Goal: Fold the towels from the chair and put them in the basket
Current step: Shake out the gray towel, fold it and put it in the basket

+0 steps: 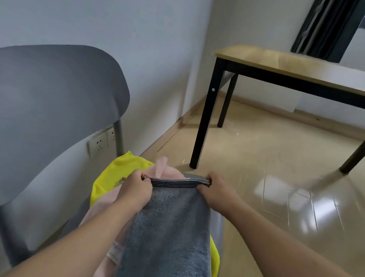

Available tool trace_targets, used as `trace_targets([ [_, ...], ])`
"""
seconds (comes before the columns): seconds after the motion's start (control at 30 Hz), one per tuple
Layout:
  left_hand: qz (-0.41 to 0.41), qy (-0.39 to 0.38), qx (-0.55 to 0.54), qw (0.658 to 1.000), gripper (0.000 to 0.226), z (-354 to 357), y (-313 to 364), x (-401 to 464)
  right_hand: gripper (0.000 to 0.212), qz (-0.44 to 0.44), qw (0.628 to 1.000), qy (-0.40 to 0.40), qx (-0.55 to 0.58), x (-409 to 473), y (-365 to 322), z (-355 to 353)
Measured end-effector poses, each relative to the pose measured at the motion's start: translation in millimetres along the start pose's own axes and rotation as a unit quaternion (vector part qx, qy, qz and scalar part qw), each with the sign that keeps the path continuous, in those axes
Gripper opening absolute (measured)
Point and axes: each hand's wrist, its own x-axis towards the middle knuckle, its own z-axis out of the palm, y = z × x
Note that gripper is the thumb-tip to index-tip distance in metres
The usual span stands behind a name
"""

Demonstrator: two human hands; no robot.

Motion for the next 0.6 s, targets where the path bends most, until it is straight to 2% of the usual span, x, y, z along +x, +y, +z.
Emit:
trace_targets([
  [0.17,-0.005,-0.002,0.005,1.0,0.008,19.1,-18.5,18.3,0.013,-0.004,1.0,0.009,0.015,24.7,15.9,26.9],
  [0.37,0.061,-0.019,-0.078,0.995,0.026,21.7,-36.1,22.5,0.009,-0.027,0.996,0.01,0.089,34.4,25.9,34.9],
  [0.5,0.093,-0.032,-0.089,0.991,0.02,16.7,-36.1,14.4,0.023,-0.062,0.991,0.019,0.114,29.4,26.7,32.9],
  [0.6,0.121,-0.042,-0.094,0.987,0.013,7.0,-26.7,1.8,0.017,-0.101,0.988,0.028,0.117,17.0,21.4,20.0],
])
